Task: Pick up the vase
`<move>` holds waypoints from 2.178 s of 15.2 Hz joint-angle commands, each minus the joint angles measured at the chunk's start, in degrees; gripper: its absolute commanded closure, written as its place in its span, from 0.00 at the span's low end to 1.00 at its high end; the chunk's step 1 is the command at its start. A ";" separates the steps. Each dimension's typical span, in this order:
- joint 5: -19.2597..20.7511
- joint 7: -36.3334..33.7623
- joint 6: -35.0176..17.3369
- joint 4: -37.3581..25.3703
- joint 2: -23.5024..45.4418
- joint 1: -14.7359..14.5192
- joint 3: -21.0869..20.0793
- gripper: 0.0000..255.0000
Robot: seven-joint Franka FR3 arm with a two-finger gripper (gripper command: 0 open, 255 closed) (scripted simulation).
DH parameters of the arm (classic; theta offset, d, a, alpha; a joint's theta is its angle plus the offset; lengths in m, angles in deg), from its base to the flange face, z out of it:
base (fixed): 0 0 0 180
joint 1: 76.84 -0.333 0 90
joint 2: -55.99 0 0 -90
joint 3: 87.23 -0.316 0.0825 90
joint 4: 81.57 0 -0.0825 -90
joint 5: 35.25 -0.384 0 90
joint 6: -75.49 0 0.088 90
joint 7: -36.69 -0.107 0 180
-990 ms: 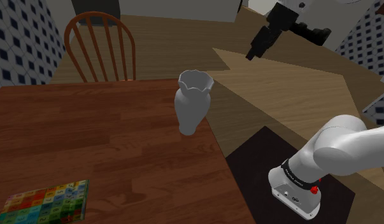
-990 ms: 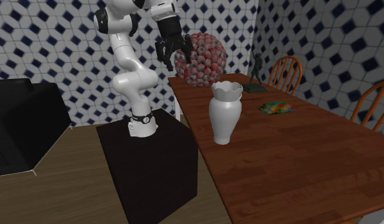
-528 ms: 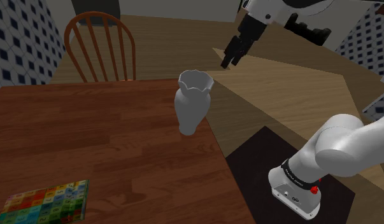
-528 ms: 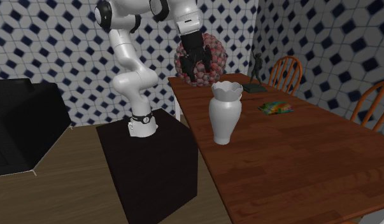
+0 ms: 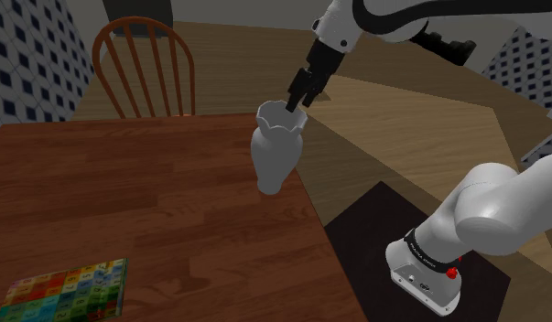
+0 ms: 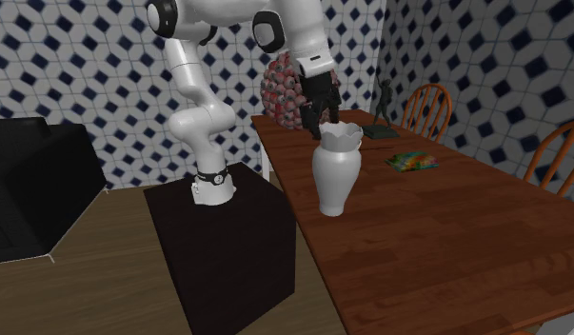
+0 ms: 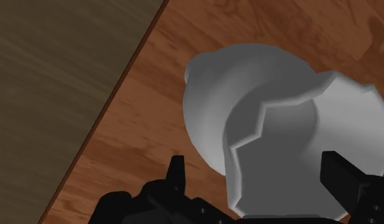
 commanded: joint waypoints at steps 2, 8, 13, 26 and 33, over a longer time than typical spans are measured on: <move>-0.42 0.58 -2.18 1.67 0.54 -0.15 -0.13 0.00; -0.89 1.26 -4.84 3.94 0.99 -0.32 -0.29 1.00; -0.89 1.26 -4.83 3.95 0.96 -0.32 -0.30 1.00; 0.21 -0.51 1.90 -1.98 0.01 0.03 0.06 1.00; 0.81 -1.69 6.45 -6.50 -0.15 0.19 0.29 1.00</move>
